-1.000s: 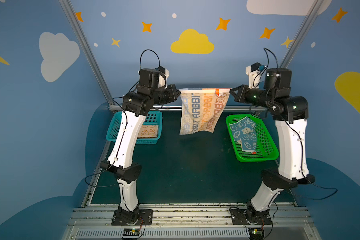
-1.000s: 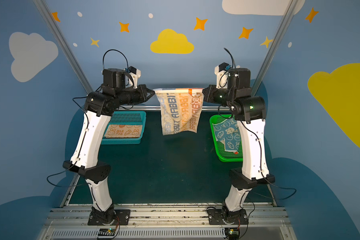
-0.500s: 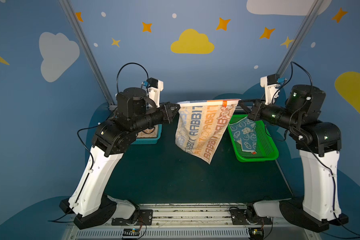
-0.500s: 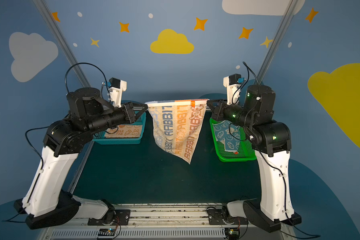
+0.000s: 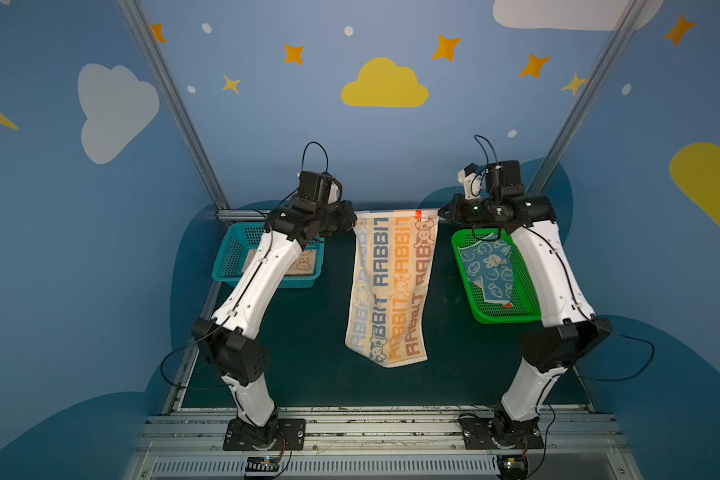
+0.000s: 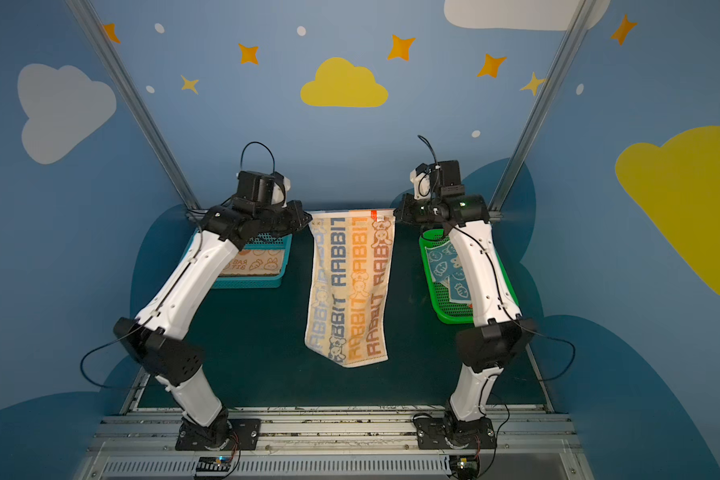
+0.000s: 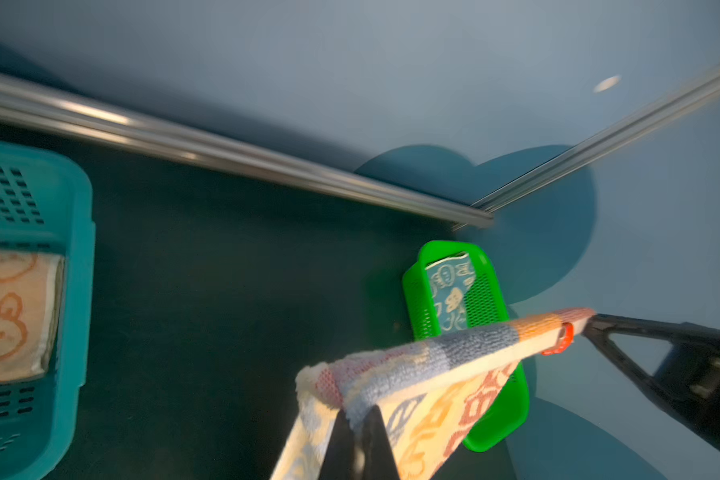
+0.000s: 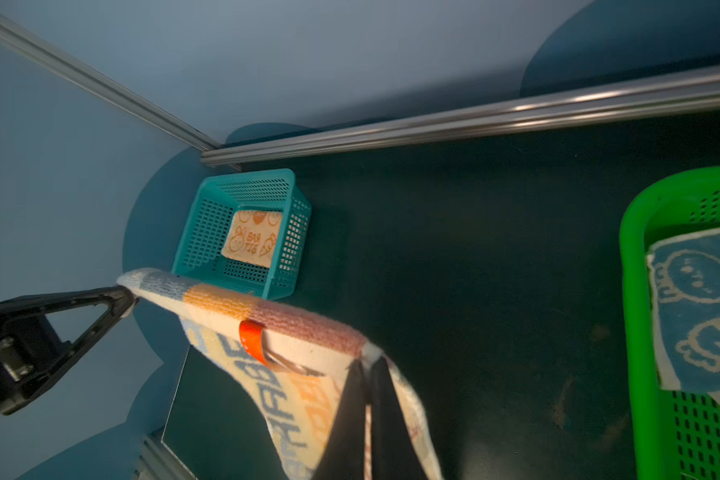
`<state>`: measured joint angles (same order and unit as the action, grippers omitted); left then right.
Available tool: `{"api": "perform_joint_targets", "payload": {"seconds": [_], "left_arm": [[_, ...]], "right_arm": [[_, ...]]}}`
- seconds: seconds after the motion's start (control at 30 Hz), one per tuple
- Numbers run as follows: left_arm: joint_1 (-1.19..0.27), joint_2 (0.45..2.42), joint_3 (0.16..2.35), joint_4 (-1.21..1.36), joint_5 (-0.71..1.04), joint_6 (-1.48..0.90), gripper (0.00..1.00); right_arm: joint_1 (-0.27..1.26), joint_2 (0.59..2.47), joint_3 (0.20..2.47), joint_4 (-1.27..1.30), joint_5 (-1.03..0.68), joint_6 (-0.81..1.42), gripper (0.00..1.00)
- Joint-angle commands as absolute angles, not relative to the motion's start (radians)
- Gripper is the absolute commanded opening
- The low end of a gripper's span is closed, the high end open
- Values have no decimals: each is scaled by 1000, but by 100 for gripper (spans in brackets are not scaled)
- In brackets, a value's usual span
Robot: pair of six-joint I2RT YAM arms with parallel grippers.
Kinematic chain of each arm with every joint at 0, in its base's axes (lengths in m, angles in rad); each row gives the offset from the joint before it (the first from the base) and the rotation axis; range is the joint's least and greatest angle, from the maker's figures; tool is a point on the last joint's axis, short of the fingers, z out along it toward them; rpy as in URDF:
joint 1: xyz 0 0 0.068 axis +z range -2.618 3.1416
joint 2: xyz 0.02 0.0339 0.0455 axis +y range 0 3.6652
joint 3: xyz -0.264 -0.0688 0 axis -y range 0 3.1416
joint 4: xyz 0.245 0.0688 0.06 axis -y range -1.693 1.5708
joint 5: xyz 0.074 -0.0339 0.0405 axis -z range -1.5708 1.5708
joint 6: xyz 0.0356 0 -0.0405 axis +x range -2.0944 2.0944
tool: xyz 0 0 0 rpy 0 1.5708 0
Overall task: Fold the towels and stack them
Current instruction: 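Lower both grippers, laying the towel flat on the table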
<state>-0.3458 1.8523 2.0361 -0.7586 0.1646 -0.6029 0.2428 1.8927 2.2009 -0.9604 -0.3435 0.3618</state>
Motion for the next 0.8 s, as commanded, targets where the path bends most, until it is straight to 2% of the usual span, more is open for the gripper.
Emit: {"api": "perform_joint_targets", "payload": {"seconds": [0.0,0.2,0.33,0.43,0.57,0.77], "left_arm": [[-311,2017,2125,-741,217,-605,3],[-285,2415,2566,-896,227,-580,3],[-259,2604,2800,-966,241,-592,3],[-241,2620,2762,-935,277,-599,3],[-244,2533,2545,-829,293,-595,3],[-269,2405,2261,-749,268,-579,3]], "right_arm": [[212,2010,2267,-940,-331,363,0],[190,2308,2510,-989,-378,352,0],[181,2415,2559,-984,-393,350,0],[176,2445,2536,-962,-402,350,0],[175,2436,2477,-965,-430,343,0],[195,2302,2206,-889,-428,361,0]]}}
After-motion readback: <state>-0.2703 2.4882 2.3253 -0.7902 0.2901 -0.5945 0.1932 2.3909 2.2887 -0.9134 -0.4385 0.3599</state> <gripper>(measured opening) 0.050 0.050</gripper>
